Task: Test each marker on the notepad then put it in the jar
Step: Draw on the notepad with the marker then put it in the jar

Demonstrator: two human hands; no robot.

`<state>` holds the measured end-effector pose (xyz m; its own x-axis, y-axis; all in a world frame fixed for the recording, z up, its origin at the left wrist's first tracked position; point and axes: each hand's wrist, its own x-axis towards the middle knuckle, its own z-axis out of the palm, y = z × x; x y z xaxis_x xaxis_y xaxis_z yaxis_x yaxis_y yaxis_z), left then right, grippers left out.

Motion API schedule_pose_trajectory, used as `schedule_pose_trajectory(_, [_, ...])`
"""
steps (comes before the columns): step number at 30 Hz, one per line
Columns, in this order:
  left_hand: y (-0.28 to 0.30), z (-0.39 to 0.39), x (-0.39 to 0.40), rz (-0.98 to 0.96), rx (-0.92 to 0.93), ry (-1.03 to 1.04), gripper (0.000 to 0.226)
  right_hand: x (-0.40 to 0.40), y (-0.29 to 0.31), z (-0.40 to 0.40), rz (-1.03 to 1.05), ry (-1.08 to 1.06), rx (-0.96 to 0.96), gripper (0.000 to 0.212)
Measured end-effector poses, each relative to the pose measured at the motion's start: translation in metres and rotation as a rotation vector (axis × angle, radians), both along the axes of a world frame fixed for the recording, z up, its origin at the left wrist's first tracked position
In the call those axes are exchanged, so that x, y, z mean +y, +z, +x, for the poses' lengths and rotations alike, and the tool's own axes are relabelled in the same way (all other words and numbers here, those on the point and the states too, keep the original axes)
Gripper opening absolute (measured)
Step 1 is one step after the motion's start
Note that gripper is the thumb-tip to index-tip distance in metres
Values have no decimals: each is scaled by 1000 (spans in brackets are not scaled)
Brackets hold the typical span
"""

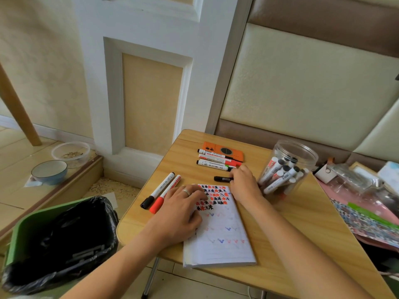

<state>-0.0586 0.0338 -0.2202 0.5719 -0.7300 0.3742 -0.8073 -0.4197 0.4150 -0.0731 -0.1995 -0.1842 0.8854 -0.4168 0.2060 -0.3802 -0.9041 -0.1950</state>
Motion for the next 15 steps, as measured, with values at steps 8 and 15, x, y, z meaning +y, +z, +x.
schedule_pose_trajectory(8, [2, -3, 2, -81, 1, -20, 26, 42, 8, -31, 29, 218, -535, 11])
schedule_pose_trajectory(15, [2, -4, 3, -151, 102, -9, 37, 80, 4, -74, 779, 214, -730, 16])
